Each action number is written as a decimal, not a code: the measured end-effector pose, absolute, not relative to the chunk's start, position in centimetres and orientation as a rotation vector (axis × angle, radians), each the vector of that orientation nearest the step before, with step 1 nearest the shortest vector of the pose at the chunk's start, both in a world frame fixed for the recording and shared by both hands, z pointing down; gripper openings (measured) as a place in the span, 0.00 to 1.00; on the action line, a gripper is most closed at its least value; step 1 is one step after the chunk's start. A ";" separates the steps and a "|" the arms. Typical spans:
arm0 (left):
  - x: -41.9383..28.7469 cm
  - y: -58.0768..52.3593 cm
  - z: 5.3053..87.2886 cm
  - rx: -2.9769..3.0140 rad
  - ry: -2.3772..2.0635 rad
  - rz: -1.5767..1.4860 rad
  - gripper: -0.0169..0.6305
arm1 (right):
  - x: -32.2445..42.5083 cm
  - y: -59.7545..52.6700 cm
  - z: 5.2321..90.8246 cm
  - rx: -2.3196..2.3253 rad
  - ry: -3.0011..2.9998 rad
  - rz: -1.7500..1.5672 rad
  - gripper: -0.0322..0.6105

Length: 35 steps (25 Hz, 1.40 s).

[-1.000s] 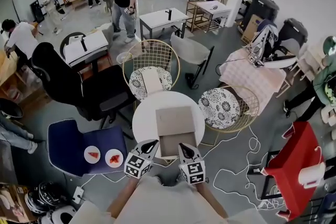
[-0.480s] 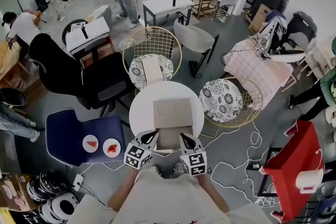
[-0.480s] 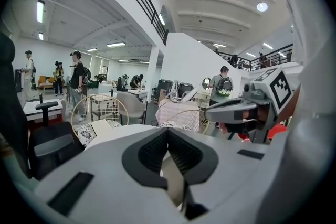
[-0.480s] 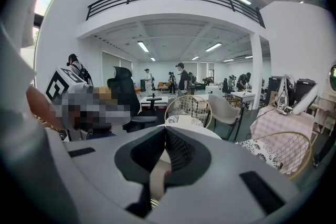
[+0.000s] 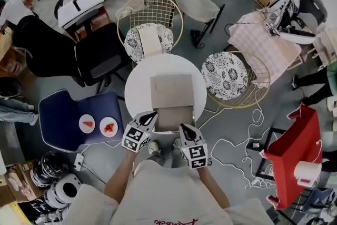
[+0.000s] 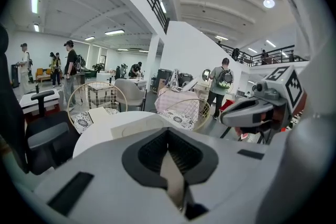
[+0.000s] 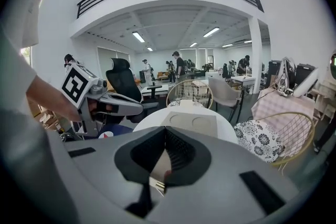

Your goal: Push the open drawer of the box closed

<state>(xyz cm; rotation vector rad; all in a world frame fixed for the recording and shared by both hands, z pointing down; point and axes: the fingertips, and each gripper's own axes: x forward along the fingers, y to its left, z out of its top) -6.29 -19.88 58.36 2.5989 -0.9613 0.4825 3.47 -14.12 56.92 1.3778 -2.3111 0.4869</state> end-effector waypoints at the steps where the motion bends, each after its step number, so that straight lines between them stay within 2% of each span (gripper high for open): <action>1: -6.3 -20.0 59.0 2.591 -0.954 0.491 0.05 | 3.5 -13.9 57.5 1.372 -2.302 0.505 0.08; 19: -6.8 -22.6 69.2 2.495 -0.907 0.626 0.05 | 4.0 -7.3 67.2 1.272 -2.152 0.761 0.07; 35: -5.1 -27.9 72.3 2.558 -0.904 0.703 0.05 | 3.9 -5.1 72.3 1.218 -2.080 0.865 0.08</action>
